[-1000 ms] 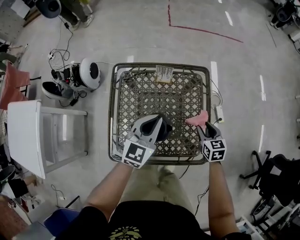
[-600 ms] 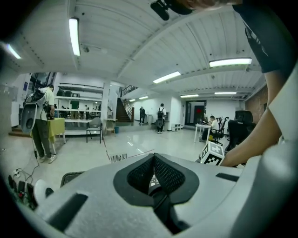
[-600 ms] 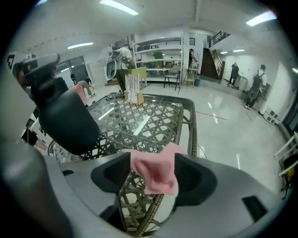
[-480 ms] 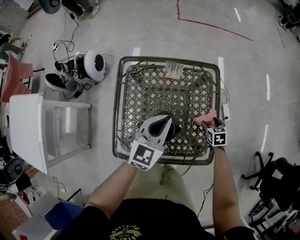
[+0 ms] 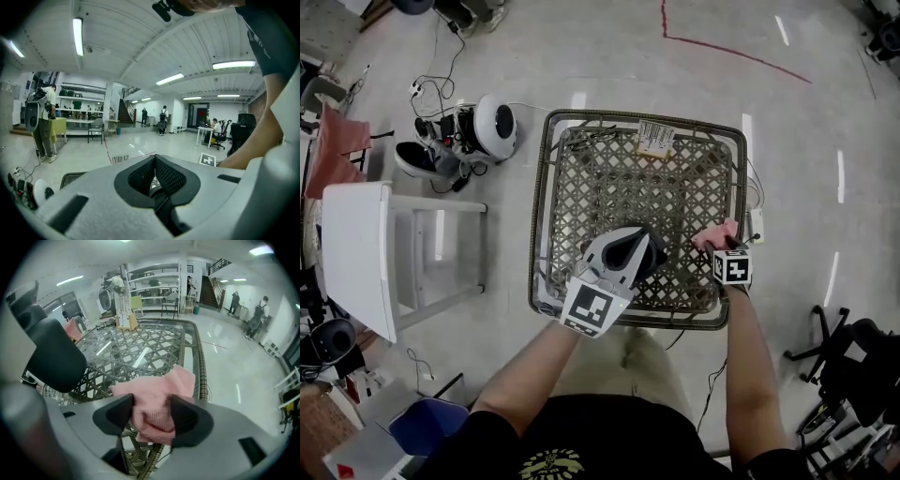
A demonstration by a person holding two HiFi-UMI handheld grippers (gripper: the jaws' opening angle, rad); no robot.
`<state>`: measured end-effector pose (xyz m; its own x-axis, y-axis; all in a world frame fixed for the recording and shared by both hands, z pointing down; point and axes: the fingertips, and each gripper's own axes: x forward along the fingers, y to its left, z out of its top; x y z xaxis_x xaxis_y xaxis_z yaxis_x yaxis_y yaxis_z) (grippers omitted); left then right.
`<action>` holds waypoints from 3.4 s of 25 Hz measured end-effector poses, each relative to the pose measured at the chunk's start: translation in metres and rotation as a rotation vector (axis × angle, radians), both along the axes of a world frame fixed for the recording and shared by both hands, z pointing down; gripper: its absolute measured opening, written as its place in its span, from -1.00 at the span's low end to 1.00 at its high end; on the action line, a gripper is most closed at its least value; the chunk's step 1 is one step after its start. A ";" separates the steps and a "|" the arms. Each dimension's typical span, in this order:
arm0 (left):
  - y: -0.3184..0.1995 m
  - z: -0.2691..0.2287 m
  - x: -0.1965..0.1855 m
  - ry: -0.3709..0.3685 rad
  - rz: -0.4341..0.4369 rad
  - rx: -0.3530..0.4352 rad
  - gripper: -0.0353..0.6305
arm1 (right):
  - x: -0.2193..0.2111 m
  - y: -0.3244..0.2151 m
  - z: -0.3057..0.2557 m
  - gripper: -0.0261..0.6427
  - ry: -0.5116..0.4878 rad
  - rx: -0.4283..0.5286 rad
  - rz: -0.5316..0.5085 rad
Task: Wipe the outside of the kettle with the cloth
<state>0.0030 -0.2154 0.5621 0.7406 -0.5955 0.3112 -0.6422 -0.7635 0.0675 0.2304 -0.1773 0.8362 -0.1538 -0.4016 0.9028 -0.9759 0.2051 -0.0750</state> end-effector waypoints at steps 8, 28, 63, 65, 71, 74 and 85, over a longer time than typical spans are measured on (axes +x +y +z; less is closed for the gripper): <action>0.003 0.005 0.003 -0.036 0.006 -0.017 -0.87 | -0.042 -0.002 -0.038 -0.79 -0.045 0.073 -0.139; 0.000 0.006 0.006 -0.066 0.010 -0.022 -0.87 | -0.177 -0.019 -0.135 -0.79 -0.173 0.286 -0.665; 0.002 0.018 0.009 -0.175 -0.010 -0.003 -0.87 | -0.273 0.094 -0.162 -0.79 -0.354 0.287 -0.823; 0.004 0.017 0.010 -0.172 -0.009 0.005 -0.87 | -0.263 0.095 -0.158 -0.79 -0.343 0.275 -0.816; 0.002 0.018 0.013 -0.179 0.010 -0.021 -0.87 | -0.225 0.086 -0.148 -0.79 -0.298 0.253 -0.777; 0.003 0.021 0.013 -0.198 0.019 -0.028 -0.87 | -0.206 0.076 -0.144 -0.79 -0.273 0.244 -0.749; 0.002 0.022 0.015 -0.224 0.023 0.004 -0.87 | -0.176 0.020 -0.140 -0.79 -0.190 0.251 -0.738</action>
